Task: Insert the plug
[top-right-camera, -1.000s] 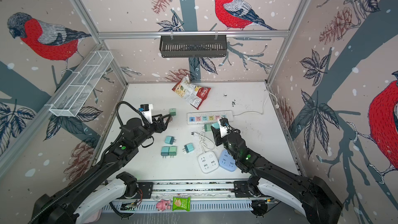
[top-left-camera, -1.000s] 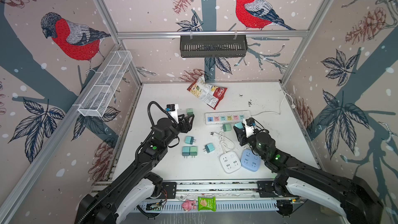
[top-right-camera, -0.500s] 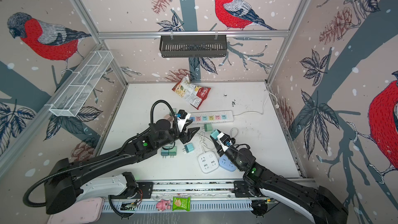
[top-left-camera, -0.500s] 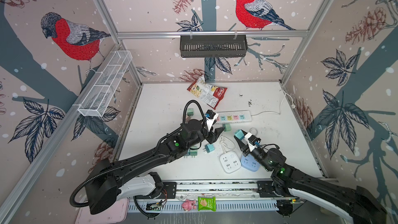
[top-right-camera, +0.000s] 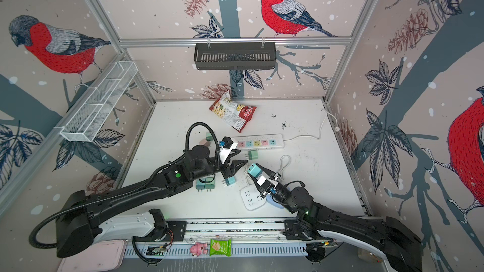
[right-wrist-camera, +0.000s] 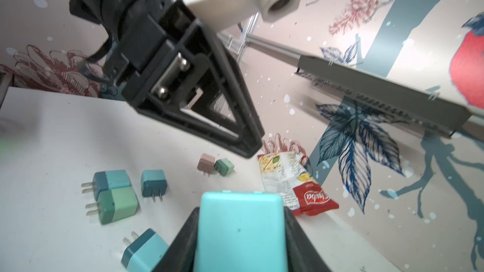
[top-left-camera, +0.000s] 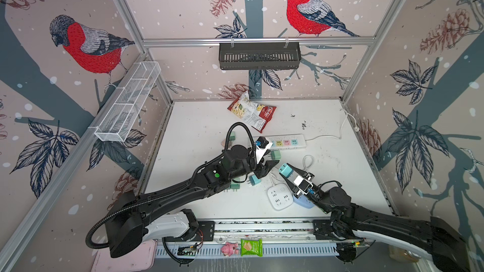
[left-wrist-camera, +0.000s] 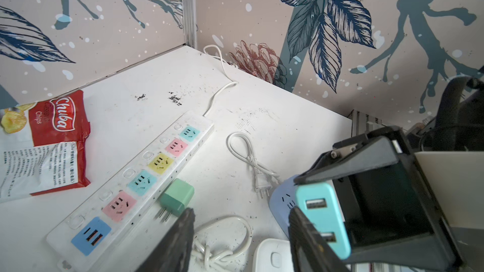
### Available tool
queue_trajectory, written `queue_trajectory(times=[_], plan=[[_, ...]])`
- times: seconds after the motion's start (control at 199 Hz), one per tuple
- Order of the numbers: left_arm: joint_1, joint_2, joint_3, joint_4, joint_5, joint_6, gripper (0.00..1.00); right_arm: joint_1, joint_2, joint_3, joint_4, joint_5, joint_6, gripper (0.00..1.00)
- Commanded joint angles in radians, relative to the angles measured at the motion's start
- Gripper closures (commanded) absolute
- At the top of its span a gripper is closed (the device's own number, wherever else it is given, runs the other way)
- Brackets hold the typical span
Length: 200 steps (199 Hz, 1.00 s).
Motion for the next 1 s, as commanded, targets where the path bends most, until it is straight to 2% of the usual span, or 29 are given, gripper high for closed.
queue_trajectory(times=[0.0,0.236,0.487,0.682,0.998], plan=[[-0.014,0.020,0.032,0.006,0.073,0.053,0.44,0.017,-0.056,-0.150,0.111,0.038,-0.064,0.99],[-0.042,0.031,0.070,-0.043,0.138,0.086,0.43,0.020,-0.216,-0.213,0.093,-0.007,-0.093,0.99],[-0.047,-0.072,-0.008,0.054,0.158,0.059,0.38,0.018,-0.242,-0.230,0.091,-0.013,-0.105,0.99],[-0.050,-0.157,-0.060,0.110,0.188,0.046,0.34,0.017,-0.206,-0.228,0.107,-0.024,-0.114,0.99],[-0.056,-0.092,-0.004,0.070,0.261,0.026,0.35,0.030,0.021,-0.166,0.162,-0.043,-0.130,1.00]])
